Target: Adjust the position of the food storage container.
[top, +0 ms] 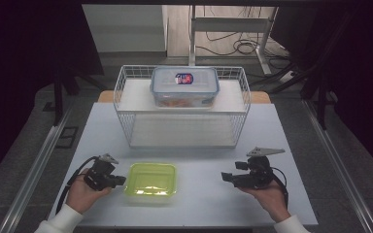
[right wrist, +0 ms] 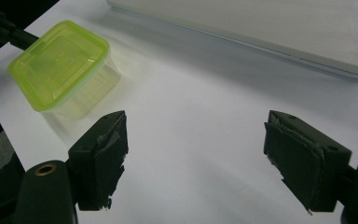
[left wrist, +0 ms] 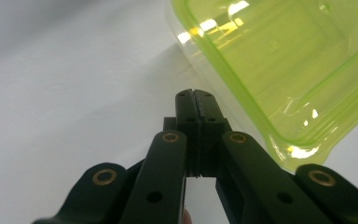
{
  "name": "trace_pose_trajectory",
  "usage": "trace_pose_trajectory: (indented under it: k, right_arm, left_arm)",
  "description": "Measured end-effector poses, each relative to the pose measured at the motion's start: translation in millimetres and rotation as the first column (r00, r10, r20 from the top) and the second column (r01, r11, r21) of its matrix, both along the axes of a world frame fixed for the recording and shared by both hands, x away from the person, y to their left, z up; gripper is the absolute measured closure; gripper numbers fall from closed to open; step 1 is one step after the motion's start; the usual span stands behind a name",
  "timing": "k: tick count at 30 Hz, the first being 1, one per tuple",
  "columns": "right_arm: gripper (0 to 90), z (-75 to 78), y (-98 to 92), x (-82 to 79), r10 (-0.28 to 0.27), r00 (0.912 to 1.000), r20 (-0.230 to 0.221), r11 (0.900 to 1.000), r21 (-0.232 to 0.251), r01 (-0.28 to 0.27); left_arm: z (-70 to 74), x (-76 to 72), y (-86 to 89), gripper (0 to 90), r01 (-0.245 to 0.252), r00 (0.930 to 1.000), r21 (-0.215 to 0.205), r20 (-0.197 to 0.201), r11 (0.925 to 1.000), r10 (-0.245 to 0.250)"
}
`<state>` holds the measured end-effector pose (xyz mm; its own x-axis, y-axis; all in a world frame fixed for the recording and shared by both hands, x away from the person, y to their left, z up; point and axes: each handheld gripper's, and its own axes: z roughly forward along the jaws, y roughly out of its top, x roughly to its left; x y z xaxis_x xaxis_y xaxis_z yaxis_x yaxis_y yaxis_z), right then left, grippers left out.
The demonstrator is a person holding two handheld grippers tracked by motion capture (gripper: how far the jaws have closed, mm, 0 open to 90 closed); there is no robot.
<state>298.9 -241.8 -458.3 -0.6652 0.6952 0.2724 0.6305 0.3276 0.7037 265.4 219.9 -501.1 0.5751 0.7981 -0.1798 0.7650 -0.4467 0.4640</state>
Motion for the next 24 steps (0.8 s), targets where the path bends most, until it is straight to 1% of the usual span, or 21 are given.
trace_pose_trajectory:
  k: [2,7,13,18,19,21,24]
  right_arm:
    - [21.7,0.2,0.6,0.0,0.004,1.0000,0.003,1.000,0.001,-0.004]
    - [21.7,0.7,-0.8,0.1,0.002,1.0000,0.004,1.000,0.003,-0.002]
    - [21.7,1.3,-2.4,-1.0,0.001,1.0000,0.005,1.000,0.004,-0.001]
    - [21.7,0.3,-3.3,-1.0,-0.002,1.0000,0.002,1.000,0.006,0.002]
    - [21.7,0.2,-3.5,-1.0,0.000,1.0000,0.002,1.000,0.004,0.000]
    - [21.7,-0.4,-3.4,-0.8,0.000,1.0000,0.002,1.000,0.002,0.000]
    - [21.7,-1.8,-2.8,-0.6,0.003,1.0000,-0.002,1.000,0.002,-0.003]
  left_arm:
    - [-1.5,0.3,-5.1,90.0,0.010,0.9999,-0.003,-0.006,0.9999,-0.010]
    - [-1.7,4.3,-18.5,90.0,0.029,0.9996,0.012,-0.006,0.9995,-0.029]
    - [-5.5,8.0,-44.4,90.0,0.074,0.9973,0.031,-0.010,0.9968,-0.073]
    - [-4.7,11.5,-62.6,90.0,0.097,0.9952,0.019,-0.012,0.9951,-0.097]
    - [-4.3,12.5,-65.7,90.0,0.107,0.9943,0.025,-0.012,0.9940,-0.106]
    - [-4.2,14.6,-73.1,90.0,0.115,0.9934,0.024,-0.010,0.9931,-0.114]
    - [-4.5,18.4,-79.5,90.0,0.116,0.9932,0.011,-0.010,0.9932,-0.116]
